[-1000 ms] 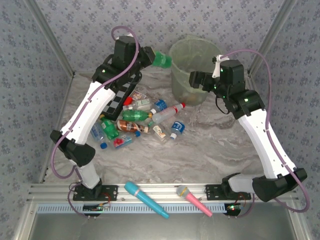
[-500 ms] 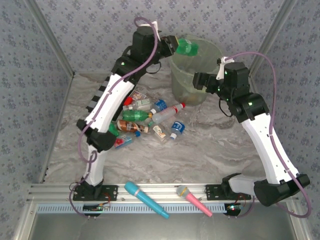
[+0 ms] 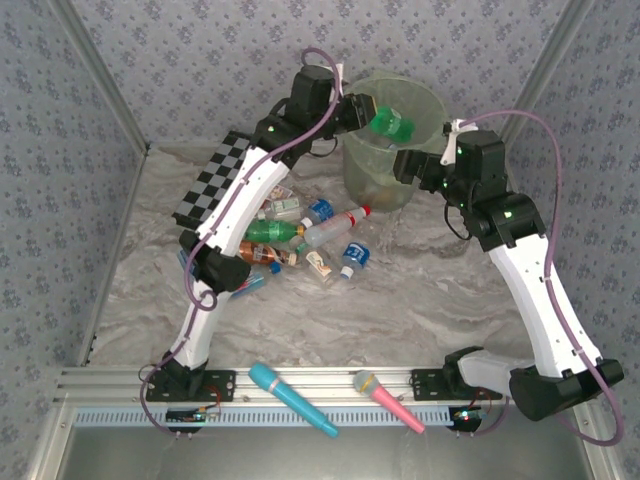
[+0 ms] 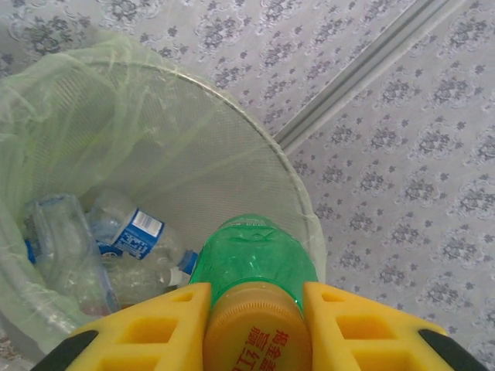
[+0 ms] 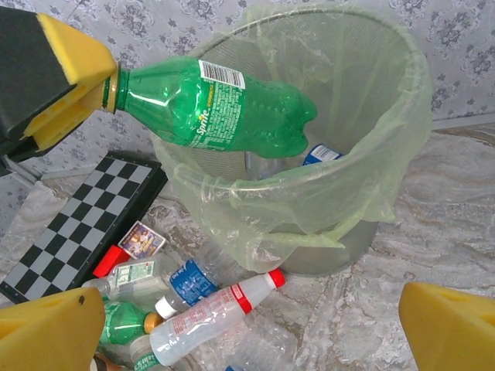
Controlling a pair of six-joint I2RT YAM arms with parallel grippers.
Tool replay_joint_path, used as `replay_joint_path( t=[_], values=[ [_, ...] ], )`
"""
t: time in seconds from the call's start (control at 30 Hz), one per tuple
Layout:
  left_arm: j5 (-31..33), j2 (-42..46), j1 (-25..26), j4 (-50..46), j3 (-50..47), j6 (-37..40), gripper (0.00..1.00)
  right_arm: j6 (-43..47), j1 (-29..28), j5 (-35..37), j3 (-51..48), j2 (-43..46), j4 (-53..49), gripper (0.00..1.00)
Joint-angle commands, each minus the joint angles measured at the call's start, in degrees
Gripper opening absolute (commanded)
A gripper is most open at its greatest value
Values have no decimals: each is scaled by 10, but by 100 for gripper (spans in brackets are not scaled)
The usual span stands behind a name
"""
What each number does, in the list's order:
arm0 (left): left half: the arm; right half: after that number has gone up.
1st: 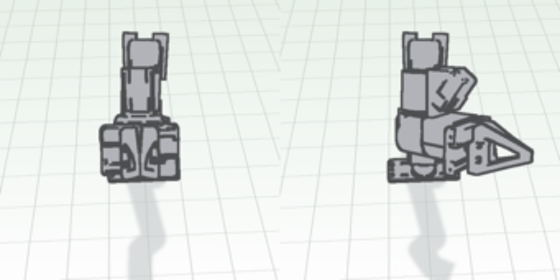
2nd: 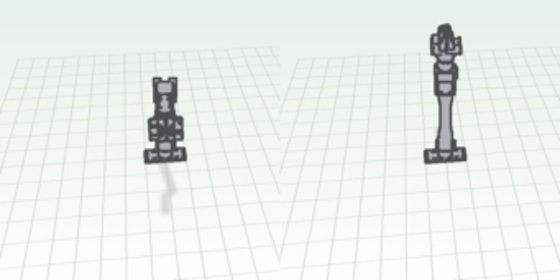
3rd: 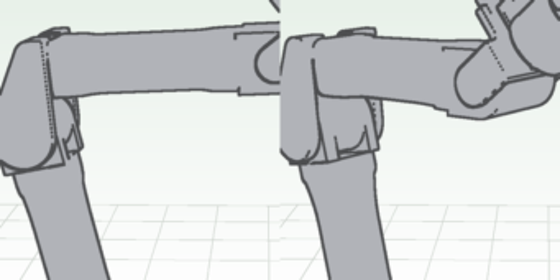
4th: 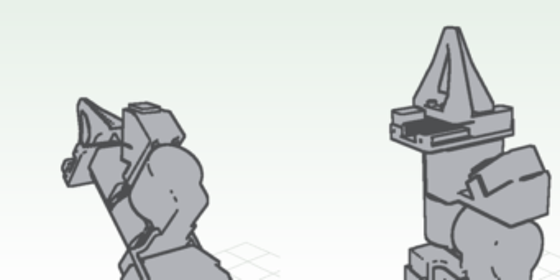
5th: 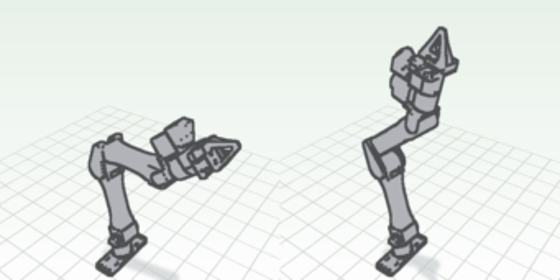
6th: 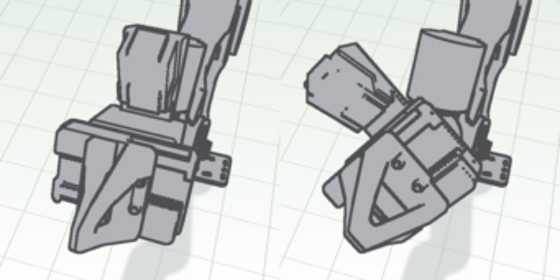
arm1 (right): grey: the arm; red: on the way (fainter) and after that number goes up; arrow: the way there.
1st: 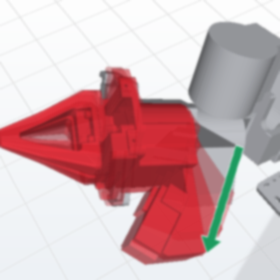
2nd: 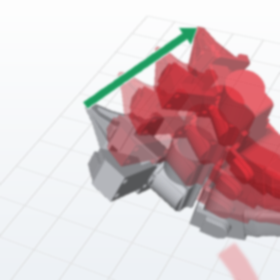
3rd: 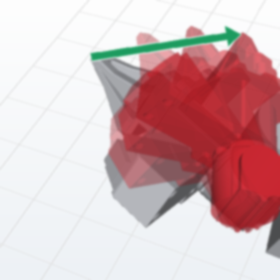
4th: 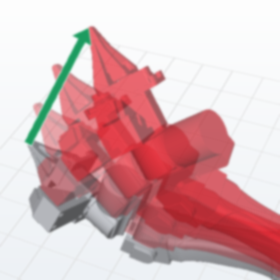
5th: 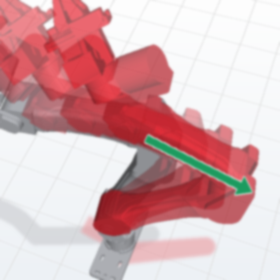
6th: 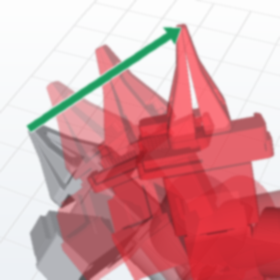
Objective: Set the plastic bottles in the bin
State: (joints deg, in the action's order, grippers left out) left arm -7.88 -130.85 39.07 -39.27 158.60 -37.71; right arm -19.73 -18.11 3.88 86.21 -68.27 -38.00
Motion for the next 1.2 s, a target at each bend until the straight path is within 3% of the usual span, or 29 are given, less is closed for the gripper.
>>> replay_joint_path(
  t=[0.0,0.13,0.2,0.27,0.4,0.7,1.03,1.17],
  values=[
    [-17,-5,7,-9,21,12,30,-11,4,3,-1,4,7,100],
    [-10,-11,10,-13,21,14,33,-10,5,2,1,4,6,100],
    [-8,-12,10,-14,21,14,40,-11,5,2,0,4,5,100],
    [-7,-14,11,-11,21,14,57,-11,5,2,0,3,5,99],
    [-10,-15,11,-2,21,13,71,-12,6,1,-1,3,9,100],
    [-3,-6,11,0,21,14,74,-13,6,-1,-4,3,10,99],
    [58,29,2,-68,19,32,98,-11,3,-31,-5,-10,19,100],
    [82,56,-6,-112,-1,42,100,-4,-14,-30,-3,-24,20,100]
  ],
)
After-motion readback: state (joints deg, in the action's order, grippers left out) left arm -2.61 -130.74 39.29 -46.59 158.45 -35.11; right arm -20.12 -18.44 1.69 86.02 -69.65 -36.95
